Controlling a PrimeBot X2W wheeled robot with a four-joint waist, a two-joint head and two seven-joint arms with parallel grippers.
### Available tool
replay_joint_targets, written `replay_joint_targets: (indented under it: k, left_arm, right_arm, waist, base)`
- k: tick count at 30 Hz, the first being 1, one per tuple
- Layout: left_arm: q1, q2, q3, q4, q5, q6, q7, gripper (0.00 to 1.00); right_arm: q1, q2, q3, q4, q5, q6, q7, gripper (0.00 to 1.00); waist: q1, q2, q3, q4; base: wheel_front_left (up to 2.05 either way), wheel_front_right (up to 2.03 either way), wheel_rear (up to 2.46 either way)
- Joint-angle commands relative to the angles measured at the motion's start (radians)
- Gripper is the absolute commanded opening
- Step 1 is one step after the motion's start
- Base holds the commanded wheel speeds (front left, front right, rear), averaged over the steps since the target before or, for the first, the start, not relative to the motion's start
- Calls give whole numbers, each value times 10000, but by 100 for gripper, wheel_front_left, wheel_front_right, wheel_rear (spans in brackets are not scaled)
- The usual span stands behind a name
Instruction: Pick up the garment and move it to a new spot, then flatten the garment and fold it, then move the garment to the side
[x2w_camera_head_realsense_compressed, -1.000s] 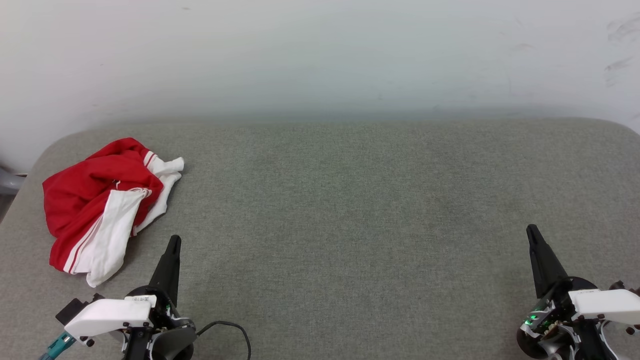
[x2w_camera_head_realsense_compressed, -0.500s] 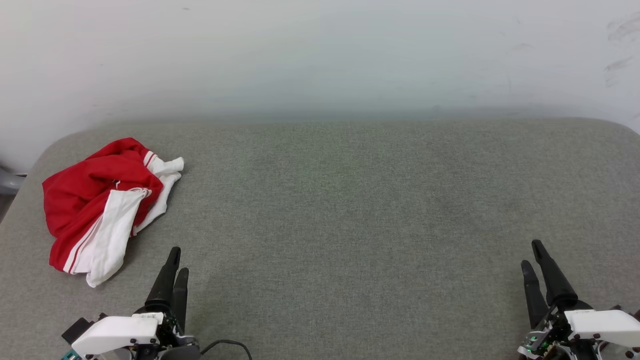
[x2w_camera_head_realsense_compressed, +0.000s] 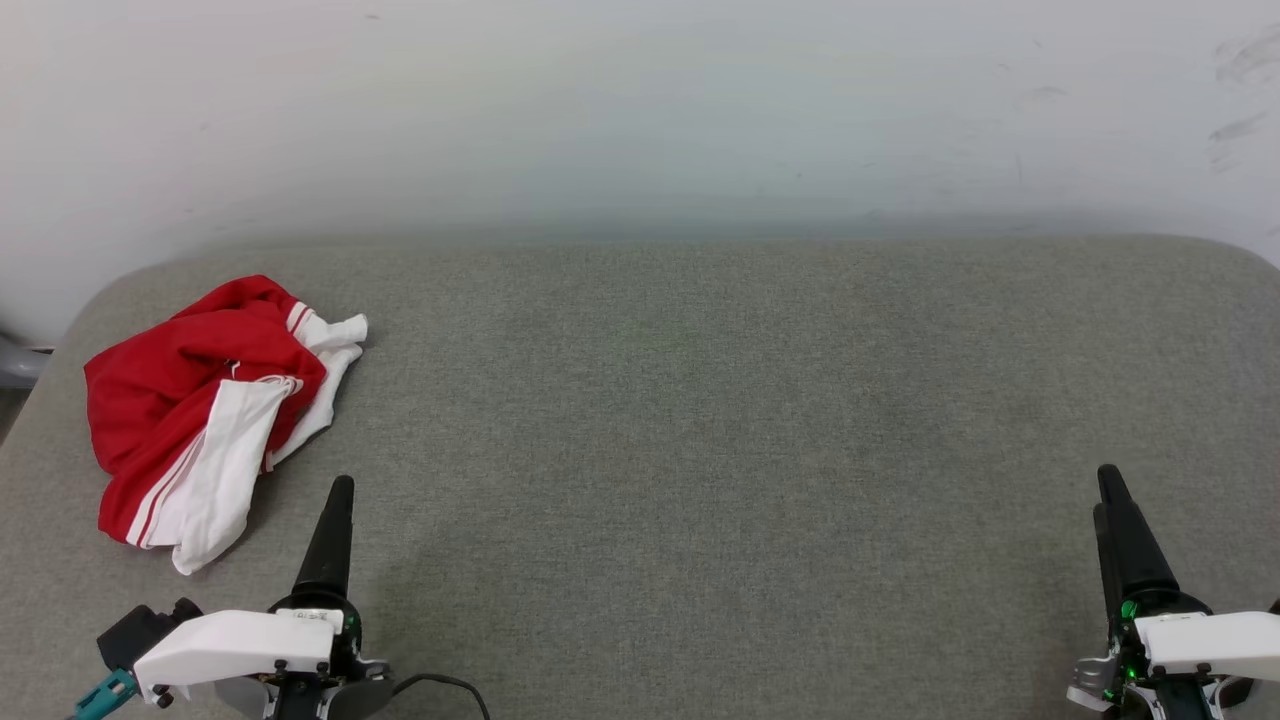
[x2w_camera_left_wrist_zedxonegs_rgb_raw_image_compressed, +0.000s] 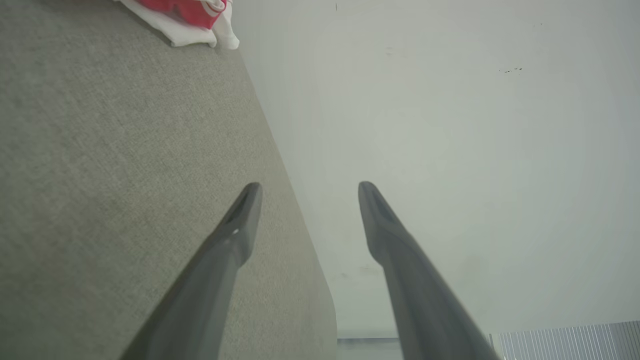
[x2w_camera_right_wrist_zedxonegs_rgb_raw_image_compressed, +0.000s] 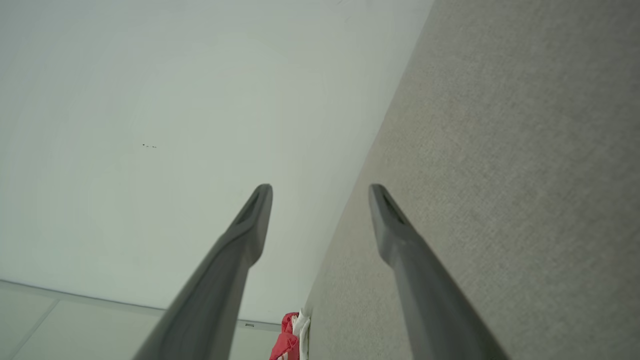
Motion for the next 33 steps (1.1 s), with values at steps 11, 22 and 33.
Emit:
replay_joint_targets:
  k: [11, 22, 33]
  left_arm:
    - [-190, 20, -348, -751, 2470, 643, -507, 100]
    - [-33, 24, -707, -927, 5129, 1057, -973, 100]
    - [71, 40, -1015, -1014, 6848, 1235, -1324, 100]
  right_arm:
    - [97, -8, 125, -1126, -2861, 0, -509, 100]
    - [448, -8, 559, -1618, -6024, 0, -981, 100]
    - [685, -8, 517, -1471, -7575, 0, -1336, 100]
  waist:
    - [0, 0, 1, 27]
    - [0, 0, 8, 58]
    - [0, 0, 19, 92]
  base:
    - [0, 0, 0]
    - [0, 0, 0]
    - [0, 0, 0]
